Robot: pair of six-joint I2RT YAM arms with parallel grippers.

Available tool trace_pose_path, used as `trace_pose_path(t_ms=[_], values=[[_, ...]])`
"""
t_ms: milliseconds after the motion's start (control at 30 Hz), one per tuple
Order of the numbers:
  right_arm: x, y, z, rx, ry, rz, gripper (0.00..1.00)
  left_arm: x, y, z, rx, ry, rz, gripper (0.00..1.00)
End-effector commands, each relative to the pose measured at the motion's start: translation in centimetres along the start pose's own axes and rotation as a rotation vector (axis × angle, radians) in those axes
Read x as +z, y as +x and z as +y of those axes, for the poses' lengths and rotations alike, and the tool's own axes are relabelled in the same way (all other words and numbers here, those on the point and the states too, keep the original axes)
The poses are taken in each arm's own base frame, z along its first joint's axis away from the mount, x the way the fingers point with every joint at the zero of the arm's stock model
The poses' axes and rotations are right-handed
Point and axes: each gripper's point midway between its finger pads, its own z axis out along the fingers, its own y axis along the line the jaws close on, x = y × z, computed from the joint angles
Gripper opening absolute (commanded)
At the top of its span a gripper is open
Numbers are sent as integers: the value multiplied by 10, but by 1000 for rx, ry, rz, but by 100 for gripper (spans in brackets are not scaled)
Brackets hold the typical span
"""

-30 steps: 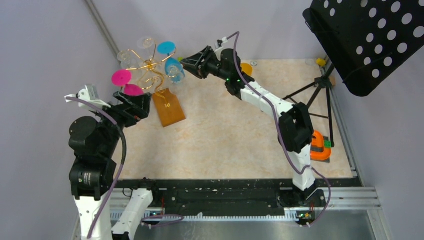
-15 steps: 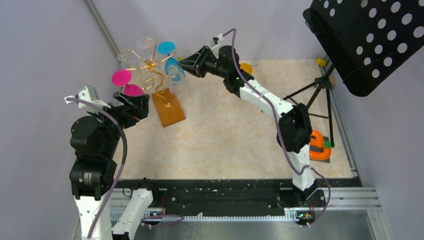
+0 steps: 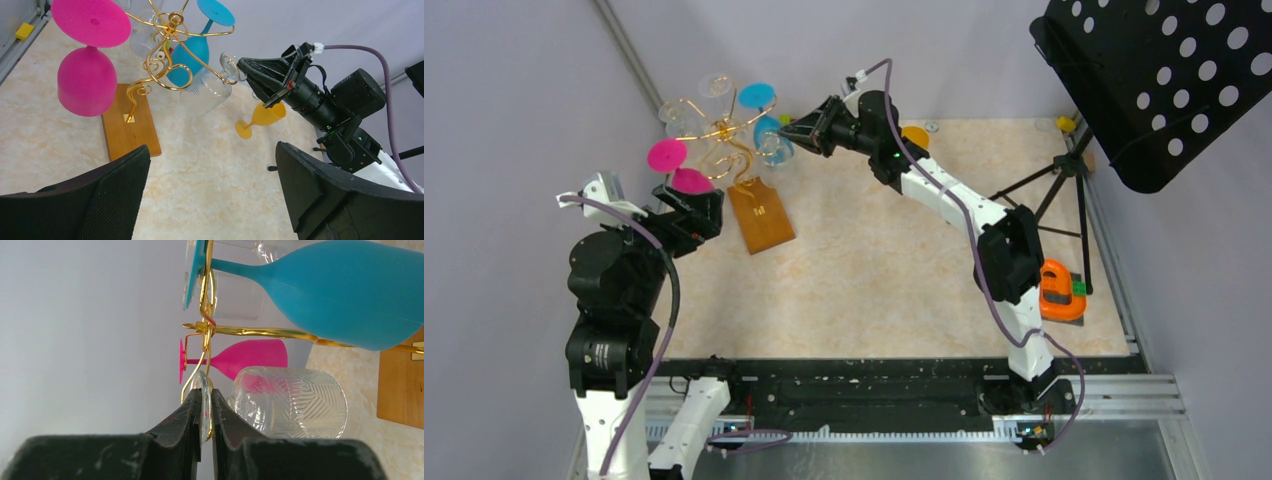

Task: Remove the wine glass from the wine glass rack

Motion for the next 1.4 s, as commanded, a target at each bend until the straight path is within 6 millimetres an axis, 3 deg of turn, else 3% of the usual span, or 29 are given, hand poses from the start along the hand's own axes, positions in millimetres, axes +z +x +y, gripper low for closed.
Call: trace_pose_path(t_ms=[0,167,367,467,933,1367], values=[[-7,9,39,-24,-78,32,13,-2,-4,-1,14,6,-19,99],[-10,12,43,-17,-89,43,18,-1,-4,-1,14,5,-17,99],[-13,12,46,-10,-115,28,0,1,-3,-1,11,5,-16,99],[-16,11,51,-11,-131,18,0,1,-4,-1,11,5,-16,99],[-46,30,109,-73,-273,49,0,6,-4,-2,-10,10,-24,99],[-29,44,110,-67,-311,82,0,3,-2,-1,-14,8,-21,99]])
